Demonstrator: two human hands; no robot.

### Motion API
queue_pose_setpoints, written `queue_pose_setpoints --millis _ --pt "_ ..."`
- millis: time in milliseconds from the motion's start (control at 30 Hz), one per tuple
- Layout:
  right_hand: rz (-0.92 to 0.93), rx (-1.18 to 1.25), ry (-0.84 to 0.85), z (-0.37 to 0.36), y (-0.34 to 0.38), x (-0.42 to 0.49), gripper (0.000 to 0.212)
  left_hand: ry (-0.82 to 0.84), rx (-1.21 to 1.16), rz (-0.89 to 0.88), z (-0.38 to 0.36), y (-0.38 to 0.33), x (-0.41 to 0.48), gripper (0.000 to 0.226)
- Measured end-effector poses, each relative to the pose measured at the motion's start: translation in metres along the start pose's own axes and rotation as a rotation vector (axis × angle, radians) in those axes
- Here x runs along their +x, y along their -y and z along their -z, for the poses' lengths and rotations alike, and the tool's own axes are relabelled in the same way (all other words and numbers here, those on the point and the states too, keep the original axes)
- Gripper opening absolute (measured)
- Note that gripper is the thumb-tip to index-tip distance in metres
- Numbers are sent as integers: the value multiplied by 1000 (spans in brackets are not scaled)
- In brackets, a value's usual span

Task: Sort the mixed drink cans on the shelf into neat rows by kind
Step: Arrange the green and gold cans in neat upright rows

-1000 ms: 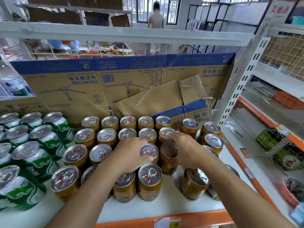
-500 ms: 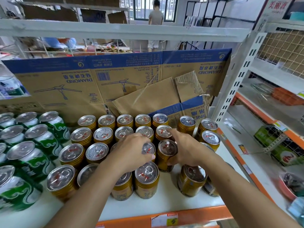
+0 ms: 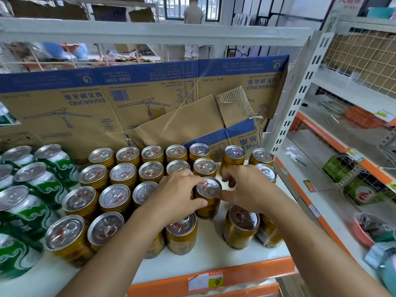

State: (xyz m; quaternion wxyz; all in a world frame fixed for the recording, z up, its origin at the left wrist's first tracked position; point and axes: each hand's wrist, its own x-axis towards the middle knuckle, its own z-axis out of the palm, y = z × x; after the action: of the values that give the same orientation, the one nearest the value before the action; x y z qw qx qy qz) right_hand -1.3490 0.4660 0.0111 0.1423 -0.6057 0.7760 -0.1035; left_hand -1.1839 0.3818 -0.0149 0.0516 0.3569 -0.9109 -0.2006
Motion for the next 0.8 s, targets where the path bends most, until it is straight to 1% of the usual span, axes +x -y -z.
queue_pose_setpoints --millis 33,133,267,367,467,600,667,733,767,800 --pt "-26 -58 22 3 1 -4 45 3 0 -12 -1 -1 1 57" --pt "-84 -217 167 7 6 -16 52 15 23 -35 -3 -3 1 49" --pt "-41 -354 266 2 13 -30 60 32 9 -56 -6 2 -3 43" --pt "-18 -272 238 1 13 -31 53 22 -41 -47 -6 8 -11 41" --pt "51 -164 179 -1 12 -28 42 -5 -68 -44 -4 11 -17 41" --pt "127 -45 207 -10 16 -28 44 -36 -109 -51 0 15 -24 38" --pt "143 -9 213 -10 15 -30 41 -41 -121 -48 1 17 -28 38" --pt "140 62 171 -8 13 -32 36 -54 -121 -47 0 20 -32 38" --pt "122 84 132 -9 14 -33 37 -62 -114 -45 0 21 -34 38" --pt "84 69 93 -10 16 -34 44 -66 -106 -42 0 21 -36 39"
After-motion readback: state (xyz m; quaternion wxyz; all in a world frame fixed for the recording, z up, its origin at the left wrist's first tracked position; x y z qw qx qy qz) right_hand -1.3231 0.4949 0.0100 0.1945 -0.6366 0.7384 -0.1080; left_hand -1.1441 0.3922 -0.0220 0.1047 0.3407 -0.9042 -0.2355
